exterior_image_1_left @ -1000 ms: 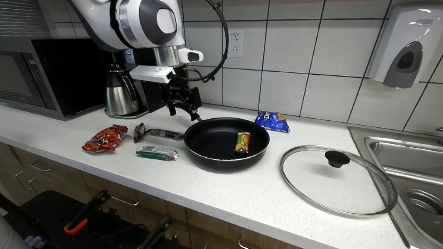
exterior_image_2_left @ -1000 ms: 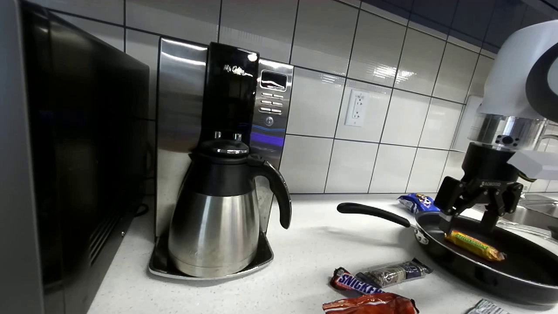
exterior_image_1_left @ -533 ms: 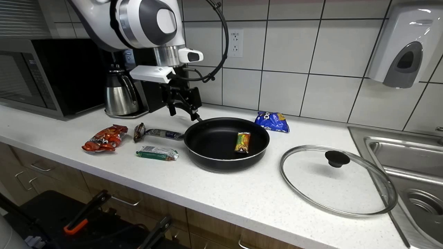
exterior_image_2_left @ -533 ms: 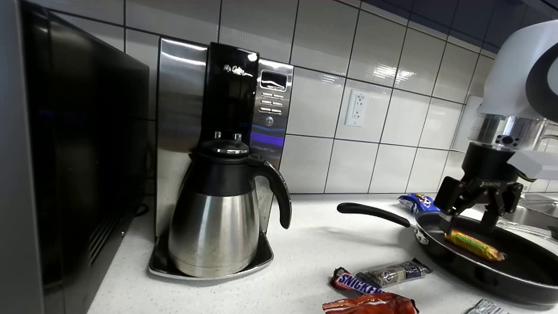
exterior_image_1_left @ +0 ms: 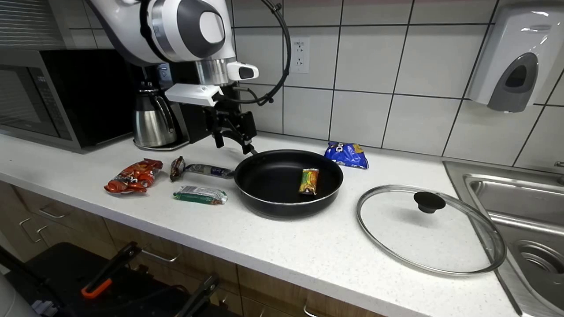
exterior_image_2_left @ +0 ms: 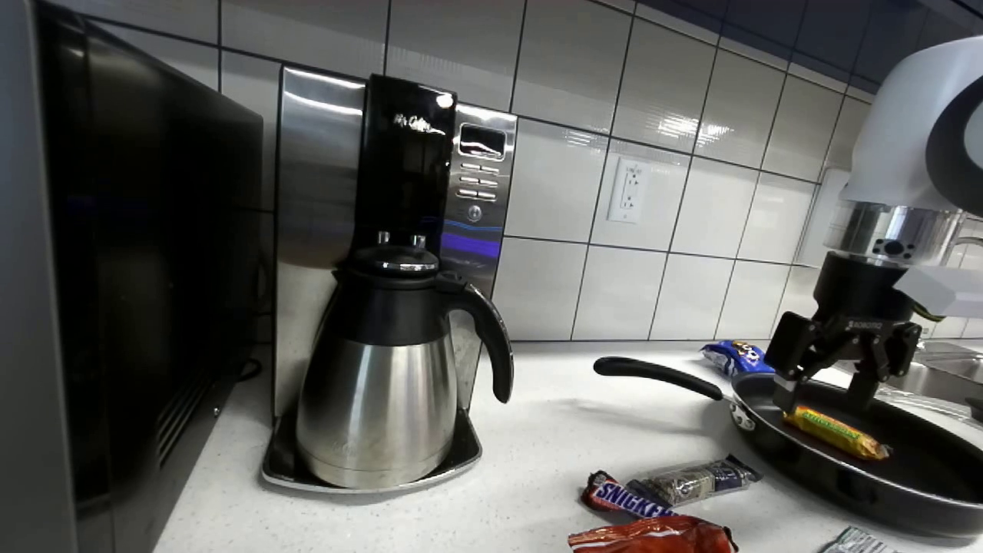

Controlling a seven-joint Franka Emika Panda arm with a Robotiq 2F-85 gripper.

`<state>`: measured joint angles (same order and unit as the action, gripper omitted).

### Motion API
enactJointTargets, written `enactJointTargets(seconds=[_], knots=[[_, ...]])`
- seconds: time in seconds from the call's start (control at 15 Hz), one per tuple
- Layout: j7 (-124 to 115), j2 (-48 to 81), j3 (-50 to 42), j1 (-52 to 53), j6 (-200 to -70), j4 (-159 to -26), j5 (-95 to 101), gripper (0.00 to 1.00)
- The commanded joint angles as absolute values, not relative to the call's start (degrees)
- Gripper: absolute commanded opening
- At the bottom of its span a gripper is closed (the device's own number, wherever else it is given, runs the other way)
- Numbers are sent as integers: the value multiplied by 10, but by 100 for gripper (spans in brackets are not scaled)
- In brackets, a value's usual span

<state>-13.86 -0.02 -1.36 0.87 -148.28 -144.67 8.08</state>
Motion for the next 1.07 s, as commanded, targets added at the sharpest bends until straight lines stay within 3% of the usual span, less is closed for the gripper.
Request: enactJointTargets(seconds=[0.0, 0.47, 1.0], knots=[[-164, -19, 1, 14, -1480, -1464, 89, 100], [-121, -11, 23, 35, -1492, -1501, 87, 100], [159, 35, 21, 30, -1507, -1483, 63, 100]])
